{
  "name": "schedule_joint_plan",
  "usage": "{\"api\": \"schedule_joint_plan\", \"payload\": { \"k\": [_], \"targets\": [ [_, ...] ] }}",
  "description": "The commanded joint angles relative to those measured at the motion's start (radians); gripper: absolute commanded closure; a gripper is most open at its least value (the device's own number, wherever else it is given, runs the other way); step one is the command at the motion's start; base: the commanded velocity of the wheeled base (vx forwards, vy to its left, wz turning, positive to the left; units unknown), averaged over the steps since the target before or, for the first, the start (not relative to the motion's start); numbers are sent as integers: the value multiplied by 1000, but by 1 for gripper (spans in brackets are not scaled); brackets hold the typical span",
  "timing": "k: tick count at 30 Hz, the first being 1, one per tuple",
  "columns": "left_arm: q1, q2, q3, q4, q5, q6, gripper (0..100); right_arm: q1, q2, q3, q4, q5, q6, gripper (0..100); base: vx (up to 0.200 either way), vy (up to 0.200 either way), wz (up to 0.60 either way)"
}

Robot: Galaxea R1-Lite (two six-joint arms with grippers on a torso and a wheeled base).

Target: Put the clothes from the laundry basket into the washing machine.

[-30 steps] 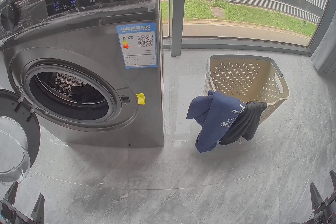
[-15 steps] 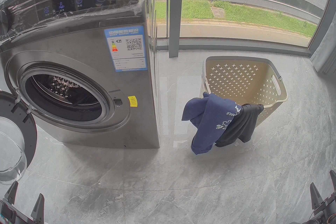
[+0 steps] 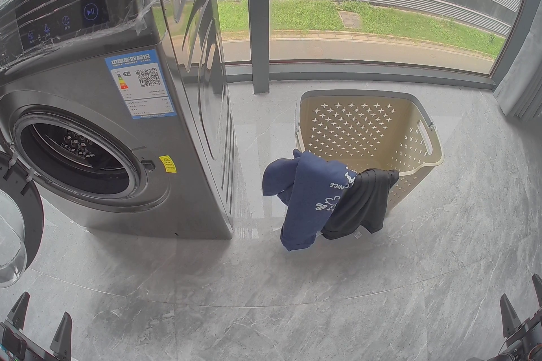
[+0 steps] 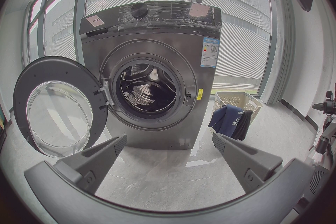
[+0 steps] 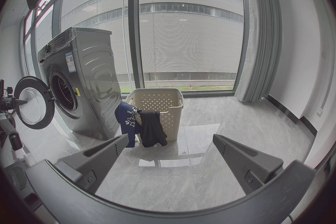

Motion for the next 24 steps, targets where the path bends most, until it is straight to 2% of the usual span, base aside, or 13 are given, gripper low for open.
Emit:
{"api": "schedule_joint_plan", "payload": {
  "k": [1,18,24],
  "targets": [
    [2,-7,16,0,1,0,0,0,-3,15,0,0,0,0,0,-200,0],
    [0,-7,16,0,-1,0,0,0,-3,15,0,0,0,0,0,-200,0],
    [0,-7,16,0,1,-1,0,0,-3,15,0,0,0,0,0,0,0]
  ]
}}
